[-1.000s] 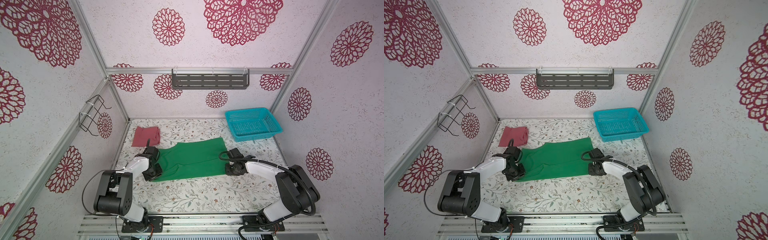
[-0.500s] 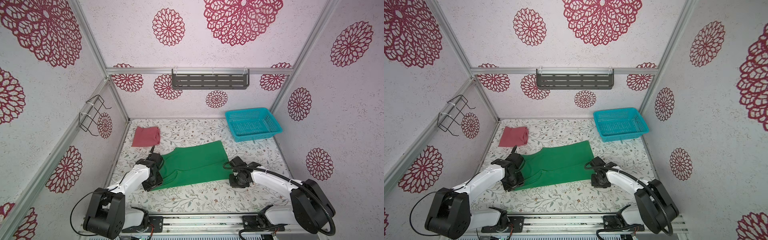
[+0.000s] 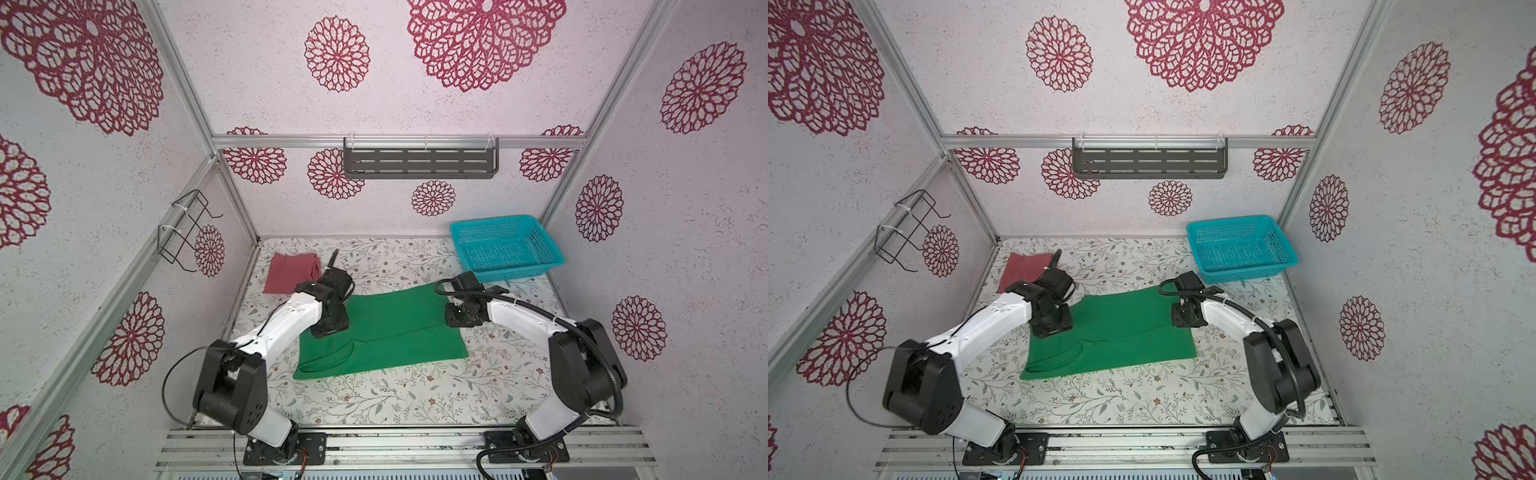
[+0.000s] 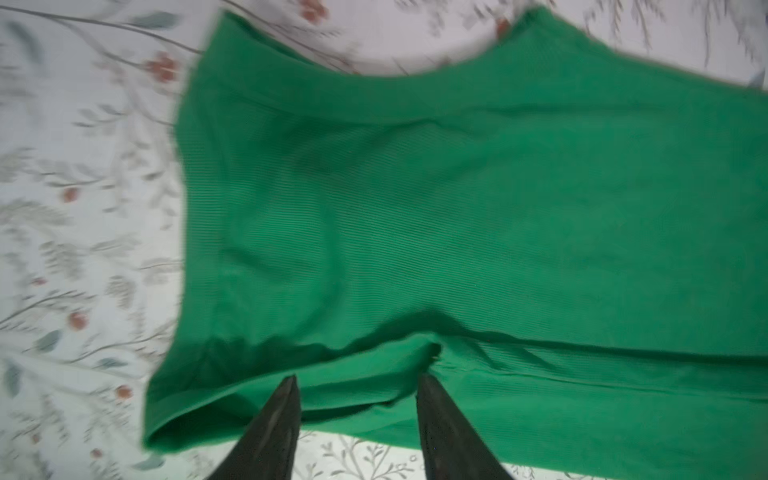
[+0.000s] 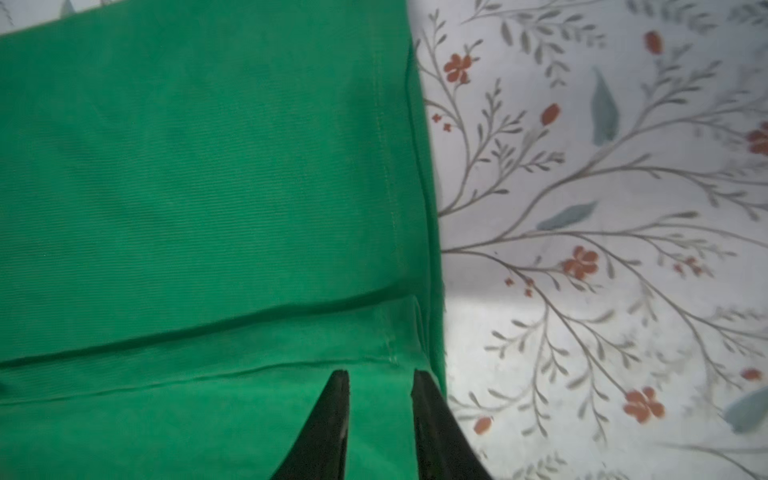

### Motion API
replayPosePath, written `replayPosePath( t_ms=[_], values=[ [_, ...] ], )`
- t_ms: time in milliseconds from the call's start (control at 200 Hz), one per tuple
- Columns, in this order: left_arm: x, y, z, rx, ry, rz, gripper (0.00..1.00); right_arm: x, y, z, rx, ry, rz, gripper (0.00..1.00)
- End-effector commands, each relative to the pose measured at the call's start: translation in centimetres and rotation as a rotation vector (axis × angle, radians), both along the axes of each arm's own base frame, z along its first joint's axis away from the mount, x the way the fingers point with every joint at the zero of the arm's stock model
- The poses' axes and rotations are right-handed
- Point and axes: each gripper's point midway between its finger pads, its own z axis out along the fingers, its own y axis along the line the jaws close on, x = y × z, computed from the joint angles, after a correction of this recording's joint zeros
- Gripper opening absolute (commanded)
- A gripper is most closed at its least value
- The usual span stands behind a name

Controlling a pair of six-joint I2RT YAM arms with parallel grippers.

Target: Fold and stack the tank tops

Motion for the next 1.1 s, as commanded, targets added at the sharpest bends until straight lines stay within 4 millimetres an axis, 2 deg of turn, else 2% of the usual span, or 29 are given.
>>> replayPosePath(
  t_ms=[0,80,180,345,450,580,636,681,756,846,906,951,1046,1096],
  values=[
    [1.7,-4.7,-2.3,-0.119,-0.015,-0.029,0.48,1.3,0.9,-0.3,0.013,-0.028,0.038,0.29],
    [1.5,-5.9,-4.7,-0.136,0.038,-0.050,0.48,1.1,0.6,-1.9,-0.001,-0.004,0.030,0.29],
    [0.3,-5.7,-6.7,-0.087,0.106,-0.075,0.48,-0.1,-0.4,-3.1,-0.028,0.024,0.000,0.29],
    [-2.8,-4.6,-8.6,-0.075,0.185,-0.076,0.48,-4.2,-2.6,-5.0,-0.066,0.092,-0.075,0.29],
    [-5.6,-4.0,-9.3,-0.074,0.230,-0.073,0.48,-7.7,-3.5,-5.6,-0.076,0.139,-0.107,0.29],
    [-8.5,-3.5,-9.4,-0.065,0.273,-0.076,0.48,-11.5,-3.2,-5.7,-0.047,0.189,-0.116,0.29],
    [-9.0,-3.3,-9.1,-0.063,0.280,-0.074,0.48,-12.4,-3.0,-5.8,-0.024,0.203,-0.113,0.29],
    [-9.0,-3.4,-8.5,-0.069,0.275,-0.081,0.48,-12.3,-3.1,-5.5,-0.019,0.191,-0.107,0.29],
    [-8.3,-3.3,-6.6,-0.044,0.261,-0.118,0.49,-10.6,-2.9,-3.7,-0.004,0.150,-0.080,0.29],
    [-5.8,-2.5,-2.2,0.036,0.185,-0.196,0.51,-7.5,-2.7,0.3,0.045,0.066,-0.065,0.30],
    [-3.0,-2.8,0.8,0.041,0.100,-0.257,0.53,-5.5,-2.8,2.6,0.080,0.023,-0.050,0.31],
    [-0.9,-3.0,2.2,0.026,0.049,-0.284,0.53,-4.2,-3.2,3.5,0.096,0.005,-0.042,0.31],
    [3.8,-3.8,3.9,-0.019,-0.053,-0.339,0.52,-2.3,-3.8,5.0,0.065,-0.019,-0.022,0.32],
    [6.0,-4.6,3.8,-0.036,-0.102,-0.388,0.48,-1.8,-3.8,5.9,0.056,-0.034,-0.014,0.32]
  ],
)
